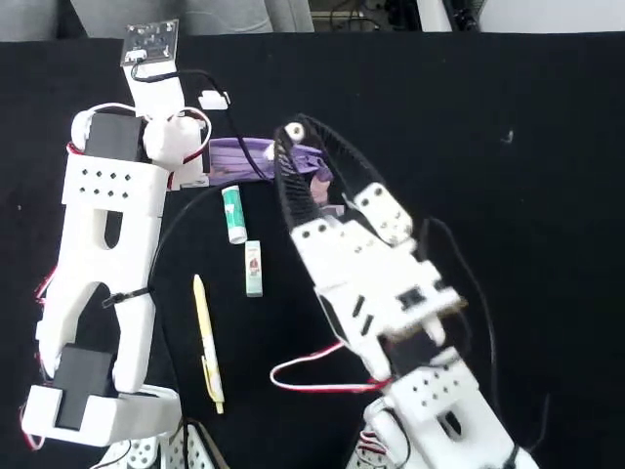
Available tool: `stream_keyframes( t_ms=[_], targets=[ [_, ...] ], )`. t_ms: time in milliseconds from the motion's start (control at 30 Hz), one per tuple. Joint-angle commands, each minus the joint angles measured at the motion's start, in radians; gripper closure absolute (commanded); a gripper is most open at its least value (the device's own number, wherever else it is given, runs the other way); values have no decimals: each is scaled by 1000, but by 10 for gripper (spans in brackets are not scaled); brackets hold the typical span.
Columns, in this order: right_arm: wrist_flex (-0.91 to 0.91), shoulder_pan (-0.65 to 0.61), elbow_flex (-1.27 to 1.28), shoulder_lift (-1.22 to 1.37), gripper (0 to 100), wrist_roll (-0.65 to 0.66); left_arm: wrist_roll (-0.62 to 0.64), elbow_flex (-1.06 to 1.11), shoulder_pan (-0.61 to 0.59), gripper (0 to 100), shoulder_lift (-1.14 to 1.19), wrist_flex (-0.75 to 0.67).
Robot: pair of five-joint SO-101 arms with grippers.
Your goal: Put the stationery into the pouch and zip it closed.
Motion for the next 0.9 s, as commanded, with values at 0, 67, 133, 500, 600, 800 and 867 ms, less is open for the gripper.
stream_keyframes(
  t_ms=[0, 67, 133, 500, 600, 800, 867],
  targets=[
    [-25, 5, -30, 56, 987, 8, 14, -5, 13, 971, -18, -9],
    [-25, 5, -16, 61, 987, 8, 14, -5, 13, 971, -18, -9],
    [-25, 3, 5, 62, 987, 8, 14, -5, 12, 971, -18, -9],
    [-31, -3, 174, 62, 938, -109, 14, -5, 5, 971, -18, -15],
    [-31, -5, 186, 59, 800, -180, 12, -5, 4, 971, -18, -14],
    [-29, -5, 188, 58, 712, -184, 12, -4, 4, 971, -18, -14],
    [-29, -5, 186, 56, 712, -184, 12, -1, 4, 971, -18, -15]
  ],
)
